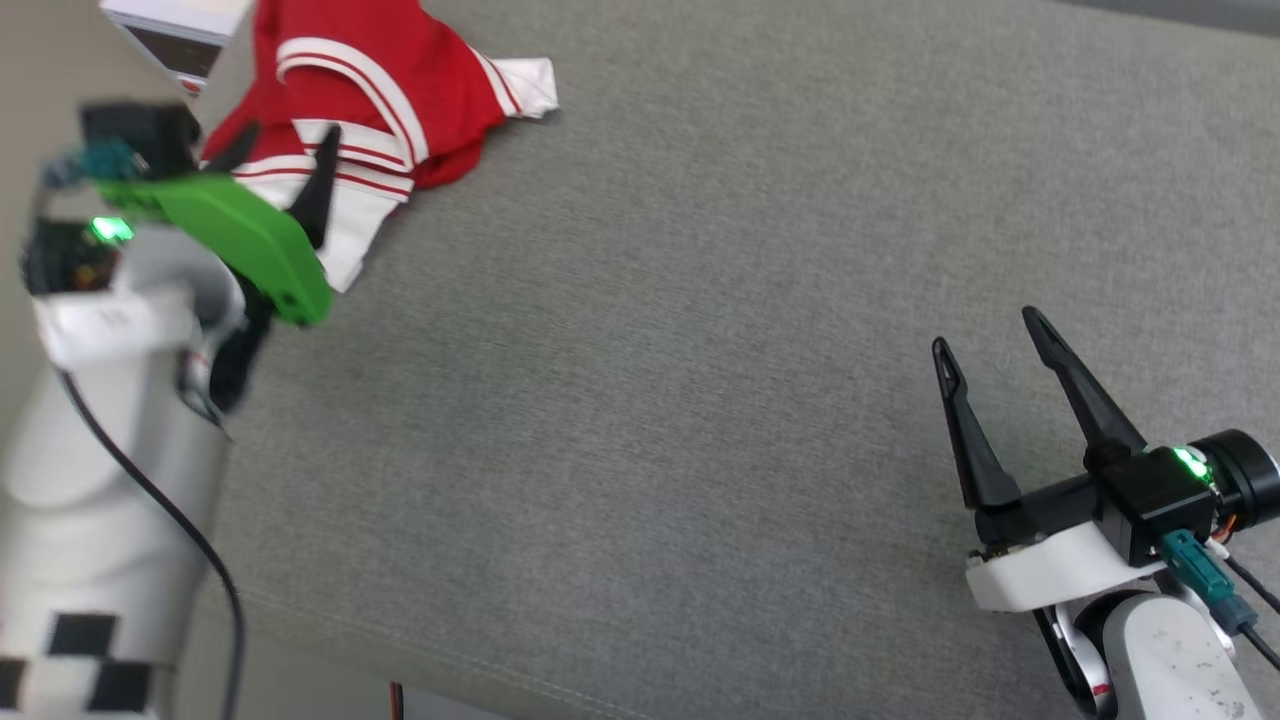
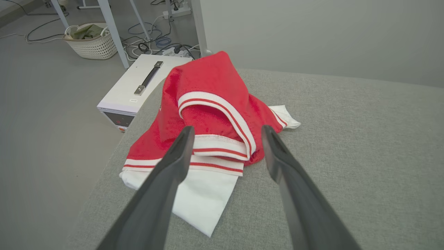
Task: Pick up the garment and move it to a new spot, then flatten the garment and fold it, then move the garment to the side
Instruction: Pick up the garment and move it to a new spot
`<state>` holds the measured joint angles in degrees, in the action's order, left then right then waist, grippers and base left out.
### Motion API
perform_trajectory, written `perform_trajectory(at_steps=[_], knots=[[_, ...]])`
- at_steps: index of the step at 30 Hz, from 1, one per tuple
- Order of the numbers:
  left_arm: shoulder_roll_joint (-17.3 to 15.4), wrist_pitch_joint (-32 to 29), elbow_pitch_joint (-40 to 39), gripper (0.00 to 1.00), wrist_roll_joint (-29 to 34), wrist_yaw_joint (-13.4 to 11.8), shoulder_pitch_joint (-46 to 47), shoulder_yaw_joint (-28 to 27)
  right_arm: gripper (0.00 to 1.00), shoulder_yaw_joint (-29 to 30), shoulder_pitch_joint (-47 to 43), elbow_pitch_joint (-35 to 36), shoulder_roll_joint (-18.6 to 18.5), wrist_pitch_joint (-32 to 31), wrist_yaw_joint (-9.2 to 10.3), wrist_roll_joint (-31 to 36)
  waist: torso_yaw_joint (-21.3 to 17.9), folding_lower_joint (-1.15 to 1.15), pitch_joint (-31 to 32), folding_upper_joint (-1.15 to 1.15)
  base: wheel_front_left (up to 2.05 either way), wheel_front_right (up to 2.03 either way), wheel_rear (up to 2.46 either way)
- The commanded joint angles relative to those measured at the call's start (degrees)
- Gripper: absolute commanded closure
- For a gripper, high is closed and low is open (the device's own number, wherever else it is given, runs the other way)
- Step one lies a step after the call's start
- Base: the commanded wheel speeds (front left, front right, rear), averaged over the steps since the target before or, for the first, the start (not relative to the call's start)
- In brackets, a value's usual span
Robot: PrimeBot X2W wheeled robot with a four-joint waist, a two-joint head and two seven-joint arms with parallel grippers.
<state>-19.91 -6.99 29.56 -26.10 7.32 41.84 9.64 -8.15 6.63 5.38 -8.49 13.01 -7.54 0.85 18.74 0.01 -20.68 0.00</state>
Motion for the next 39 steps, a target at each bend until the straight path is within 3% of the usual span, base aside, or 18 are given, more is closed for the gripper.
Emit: perform_trajectory(at_steps=[1, 6, 12, 19, 25, 26, 27, 28, 33, 39], knots=[[-2.22, -1.97, 0.80, 0.00, -2.23, 0.14, 3.46, 0.85, 0.00, -0.17, 1.07, 0.90, -0.33, -0.30, 0.05, 0.34, -4.41, -0.01, -5.77, 0.00, 0.00, 0.00, 0.00], [-8.52, -12.00, 4.91, 0.00, -9.44, 0.15, 11.80, 4.35, 0.00, -0.89, 2.18, 2.26, -0.75, -0.64, 0.05, 0.47, -6.91, -0.01, -9.07, 0.00, 0.00, 0.00, 0.00], [-11.22, -23.13, 11.02, 0.00, -17.65, 0.16, 16.81, 3.44, 0.00, -1.47, 3.18, 2.26, -0.24, -0.35, 0.05, 0.76, -9.97, -0.01, -11.99, 0.00, 0.00, 0.00, 0.00], [-12.90, -26.84, 15.70, 0.00, -19.11, 0.03, 18.83, 3.76, 0.00, -1.95, 3.41, 1.49, 0.63, 0.49, 0.05, 1.27, -11.84, -0.01, -14.06, 0.00, 0.00, 0.00, 0.00], [-12.23, -28.95, 19.92, 0.00, -18.90, -0.21, 18.26, 5.15, 0.00, -1.79, 3.68, 1.12, 0.81, 0.91, 0.05, 1.49, -12.04, -0.01, -14.60, 0.00, 0.00, 0.00, 0.00], [-12.00, -29.30, 20.34, 0.55, -19.10, -0.18, 18.12, 5.34, 0.00, -1.73, 3.75, 1.00, 0.83, 0.95, 0.05, 1.55, -12.01, -0.01, -14.57, 0.00, 0.00, 0.00, 0.00], [-11.89, -29.13, 20.47, 0.85, -19.23, -0.15, 18.05, 5.40, 0.00, -1.68, 3.81, 0.88, 0.84, 0.98, 0.05, 1.58, -11.97, -0.01, -14.49, 0.00, 0.00, 0.00, 0.00], [-11.77, -28.62, 20.56, 1.00, -19.43, -0.11, 17.93, 5.39, 0.00, -1.67, 3.88, 0.69, 0.87, 1.01, 0.05, 1.59, -11.93, -0.01, -14.27, 0.00, 0.00, 0.00, 0.00], [-12.07, -23.16, 19.74, 1.00, -19.49, 0.04, 17.12, 5.34, 0.00, -1.74, 3.83, -0.40, 0.99, 1.22, 0.05, 1.44, -11.68, -0.01, -12.06, 0.00, 0.00, 0.00, 0.00], [-13.29, -10.87, 17.83, 1.00, -17.51, 0.12, 15.28, 5.59, 0.00, -1.56, 2.86, -2.13, 2.05, 1.58, 0.05, 0.77, -11.96, -0.01, -7.01, 0.00, 0.00, 0.00, 0.00]])
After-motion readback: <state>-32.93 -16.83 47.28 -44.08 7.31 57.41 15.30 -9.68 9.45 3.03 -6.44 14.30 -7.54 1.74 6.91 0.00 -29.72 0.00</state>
